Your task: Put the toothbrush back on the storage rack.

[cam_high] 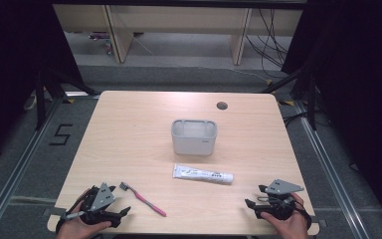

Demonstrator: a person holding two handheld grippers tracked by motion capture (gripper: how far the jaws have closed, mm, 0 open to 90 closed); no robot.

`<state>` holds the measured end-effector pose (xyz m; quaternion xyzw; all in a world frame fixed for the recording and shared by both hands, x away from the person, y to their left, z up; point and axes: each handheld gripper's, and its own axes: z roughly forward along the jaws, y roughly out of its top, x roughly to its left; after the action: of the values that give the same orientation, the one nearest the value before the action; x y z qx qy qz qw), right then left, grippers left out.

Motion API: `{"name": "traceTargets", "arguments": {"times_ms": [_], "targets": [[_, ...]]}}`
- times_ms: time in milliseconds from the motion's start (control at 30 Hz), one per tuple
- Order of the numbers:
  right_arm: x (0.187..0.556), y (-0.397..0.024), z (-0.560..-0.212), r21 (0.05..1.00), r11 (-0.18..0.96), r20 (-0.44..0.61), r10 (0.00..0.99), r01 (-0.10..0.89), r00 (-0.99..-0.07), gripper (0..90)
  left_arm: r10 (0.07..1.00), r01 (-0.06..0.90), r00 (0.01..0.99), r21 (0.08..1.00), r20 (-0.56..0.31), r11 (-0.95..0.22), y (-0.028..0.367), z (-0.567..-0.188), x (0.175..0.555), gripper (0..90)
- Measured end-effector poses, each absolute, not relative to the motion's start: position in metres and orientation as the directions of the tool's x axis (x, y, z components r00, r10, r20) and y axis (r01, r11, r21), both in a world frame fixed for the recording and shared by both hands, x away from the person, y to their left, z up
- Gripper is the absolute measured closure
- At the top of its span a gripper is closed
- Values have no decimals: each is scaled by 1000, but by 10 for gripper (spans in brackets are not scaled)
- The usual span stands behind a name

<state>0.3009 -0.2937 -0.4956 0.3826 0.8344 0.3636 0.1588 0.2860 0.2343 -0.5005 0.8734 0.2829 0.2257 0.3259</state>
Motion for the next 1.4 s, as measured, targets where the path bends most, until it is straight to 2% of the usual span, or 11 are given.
{"name": "traceTargets", "arguments": {"times_ms": [400,633,700,767,1033,1133,1167,1200,1233,1267,1400], "targets": [[300,-294,-495,720,434,34,758,542,-651,272,651,344,733,719,197,-605,232,-500,285,164],[301,-294,-495,729,443,9,755,521,-655,272,617,308,758,718,210,-624,229,-495,284,174],[299,-293,-495,720,426,43,761,548,-648,272,607,294,768,729,205,-618,227,-493,285,179],[301,-295,-496,730,440,10,758,522,-652,272,588,274,782,731,209,-625,222,-491,287,186],[300,-294,-496,724,429,38,757,540,-652,272,545,254,805,695,234,-673,209,-486,292,222],[302,-295,-497,731,439,16,754,522,-657,272,600,355,784,679,158,-643,207,-487,294,243],[302,-295,-497,731,439,16,754,522,-657,272,600,355,784,679,158,-643,207,-487,294,250],[302,-294,-497,731,438,17,754,522,-657,272,632,412,769,681,96,-605,208,-488,295,274],[302,-294,-497,731,438,17,754,522,-657,272,632,412,769,681,96,-605,208,-488,295,293],[302,-294,-497,730,438,20,754,525,-657,272,673,475,738,675,42,-564,208,-490,294,295],[302,-294,-497,734,446,7,750,513,-662,272,692,516,722,663,6,-543,206,-492,292,338]]}}
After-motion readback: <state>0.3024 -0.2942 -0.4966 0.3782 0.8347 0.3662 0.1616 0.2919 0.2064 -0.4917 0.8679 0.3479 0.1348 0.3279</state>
